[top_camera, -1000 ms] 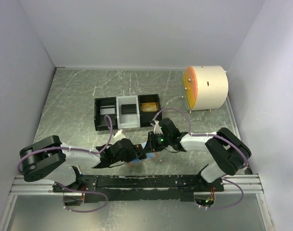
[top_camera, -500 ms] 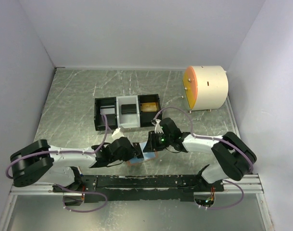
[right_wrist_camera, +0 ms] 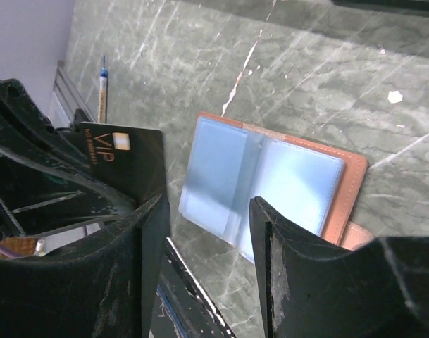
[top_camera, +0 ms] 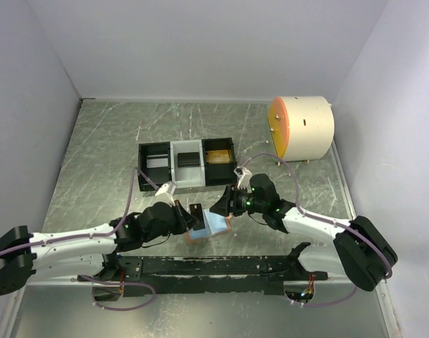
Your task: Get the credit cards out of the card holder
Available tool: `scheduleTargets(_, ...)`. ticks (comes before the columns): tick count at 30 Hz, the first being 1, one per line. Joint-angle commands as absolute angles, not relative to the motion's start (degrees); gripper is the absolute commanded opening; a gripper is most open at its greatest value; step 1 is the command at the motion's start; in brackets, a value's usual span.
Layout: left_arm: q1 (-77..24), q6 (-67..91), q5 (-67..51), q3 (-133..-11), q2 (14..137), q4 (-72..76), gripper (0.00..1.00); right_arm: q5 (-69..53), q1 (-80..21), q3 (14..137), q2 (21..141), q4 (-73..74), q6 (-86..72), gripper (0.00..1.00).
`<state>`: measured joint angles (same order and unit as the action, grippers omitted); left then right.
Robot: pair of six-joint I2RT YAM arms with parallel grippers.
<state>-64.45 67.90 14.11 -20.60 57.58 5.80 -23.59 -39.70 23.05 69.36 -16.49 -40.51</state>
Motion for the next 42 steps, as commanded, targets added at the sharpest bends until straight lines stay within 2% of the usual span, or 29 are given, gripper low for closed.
scheduleTargets(1, -64.78, 59.13, 12.14, -19.32, 50.9, 7.64, 0.07, -29.69, -36.08, 20.18, 67.06, -26.14, -45.08, 0.5)
scheduleTargets(9, -64.78, 49.62, 10.47, -17.52, 39.34, 9.85, 0.07, -32.22, -33.5, 13.15, 58.44, -43.04, -48.5, 0.54)
scheduleTargets(13, -64.78, 45.32, 8.92, -16.3, 36.79, 13.6, 0.07, -35.62, -33.49, 14.2, 54.95, -43.89, -45.83, 0.57)
scheduleTargets(16, -64.78, 43.61, 5.67, -15.91, 36.7, 18.16, 0.07, -41.03, -33.51, 16.42, 55.97, -43.82, -46.55, 0.57)
scheduleTargets(18, -64.8, 42.85, 2.77, -16.26, 37.41, 21.29, 0.07, -44.08, -33.48, 15.88, 57.3, -49.46, -50.06, 0.57)
scheduleTargets(21, -64.78, 43.2, -0.18, -18.03, 39.68, 23.3, 0.07, -46.05, -33.59, 14.91, 58.92, -58.1, -55.16, 0.57)
scheduleTargets(29, -64.78, 43.32, -4.6, -21.15, 45.06, 26.4, 0.07, -49.39, -34.13, 15.47, 62.05, -64.23, -59.13, 0.55)
scheduleTargets(34, -64.78, 44.91, -4.0, -19.66, 44.28, 29.26, 0.07, -52.52, -34.58, 14.95, 63.63, -69.06, -61.72, 0.52)
scheduleTargets(39, -64.78, 45.44, -4.21, -19.16, 43.75, 30.3, 0.07, -54.4, -34.84, 14.26, 64.63, -72.37, -63.57, 0.41)
scheduleTargets(42, -64.78, 45.54, -5.17, -19.1, 43.97, 30.93, 0.07, -54.99, -35.05, 14.15, 65.33, -74.86, -65.18, 0.31)
